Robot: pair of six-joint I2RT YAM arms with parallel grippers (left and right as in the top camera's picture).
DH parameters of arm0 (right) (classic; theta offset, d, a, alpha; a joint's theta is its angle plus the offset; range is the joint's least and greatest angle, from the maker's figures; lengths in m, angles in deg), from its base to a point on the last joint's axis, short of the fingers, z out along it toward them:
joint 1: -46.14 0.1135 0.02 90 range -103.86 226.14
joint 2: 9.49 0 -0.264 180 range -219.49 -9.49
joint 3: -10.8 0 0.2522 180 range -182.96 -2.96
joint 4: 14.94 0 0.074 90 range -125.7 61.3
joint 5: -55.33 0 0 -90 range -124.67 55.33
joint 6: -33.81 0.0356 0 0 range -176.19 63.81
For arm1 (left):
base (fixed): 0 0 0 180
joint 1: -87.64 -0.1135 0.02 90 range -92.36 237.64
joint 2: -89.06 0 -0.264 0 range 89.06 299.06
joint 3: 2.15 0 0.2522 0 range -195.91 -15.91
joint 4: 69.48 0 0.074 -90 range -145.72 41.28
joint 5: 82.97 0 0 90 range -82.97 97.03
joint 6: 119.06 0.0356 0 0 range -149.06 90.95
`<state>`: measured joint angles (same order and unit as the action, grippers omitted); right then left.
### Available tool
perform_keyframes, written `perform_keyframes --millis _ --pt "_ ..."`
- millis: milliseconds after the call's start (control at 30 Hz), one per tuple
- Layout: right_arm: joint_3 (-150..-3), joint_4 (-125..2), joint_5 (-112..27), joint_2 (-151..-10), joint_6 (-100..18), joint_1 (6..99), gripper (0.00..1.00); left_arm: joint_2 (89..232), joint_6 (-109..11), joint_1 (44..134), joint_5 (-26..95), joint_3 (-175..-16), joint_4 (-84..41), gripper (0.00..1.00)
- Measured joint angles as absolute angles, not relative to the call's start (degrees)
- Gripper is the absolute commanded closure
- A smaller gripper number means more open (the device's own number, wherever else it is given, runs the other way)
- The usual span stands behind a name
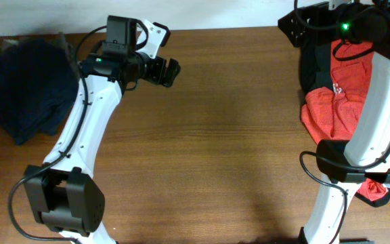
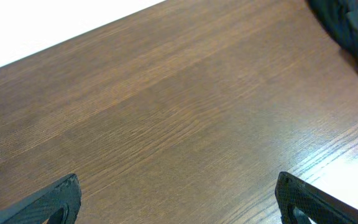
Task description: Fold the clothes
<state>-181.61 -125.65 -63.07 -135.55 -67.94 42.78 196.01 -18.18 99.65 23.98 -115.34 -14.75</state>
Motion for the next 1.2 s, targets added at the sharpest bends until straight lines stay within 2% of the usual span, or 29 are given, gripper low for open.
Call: perform_keyframes --millis 167,333,567,733,867,933,1000,1100,1200 --pt "-181.6 -125.7 -63.1 -135.6 -67.9 42.3 0.01 196.1 -28.2 99.2 15.3 -115.3 -15.1 0.00" --pt "-181.6 -125.7 -63.1 -135.6 -67.9 41.7 0.01 196.4 -37.6 96.9 11.6 -115.3 -15.9 0.01" --pt "-181.1 -125.7 -62.8 -134.3 -67.7 42.7 0.01 197.0 -40.5 98.2 11.0 -115.3 -16.1 0.01" --pt "-175.0 -125.5 -62.9 -122.1 -67.5 46.5 0.01 197.3 -40.9 98.2 11.0 -115.3 -16.1 0.01" --pt "-158.9 -124.1 -60.4 -103.4 -69.7 47.1 0.01 197.3 -40.9 98.2 11.0 -115.3 -16.2 0.01" --pt "-145.8 -118.3 -58.7 -91.2 -75.0 47.1 0.01 197.3 -40.9 98.2 11.0 -115.3 -16.2 0.01" --pt "-131.7 -104.7 -58.1 -81.9 -80.3 47.1 0.01 197.3 -40.9 98.2 11.0 -115.3 -16.1 0.00" --pt "-102.7 -79.4 -58.0 -67.8 -86.2 46.7 0.01 197.3 -40.9 98.2 10.8 -115.4 -16.3 0.01" --pt "-79.7 -64.6 -59.7 -58.8 -86.8 45.3 0.01 197.3 -40.9 98.2 10.9 -115.4 -16.1 0.01"
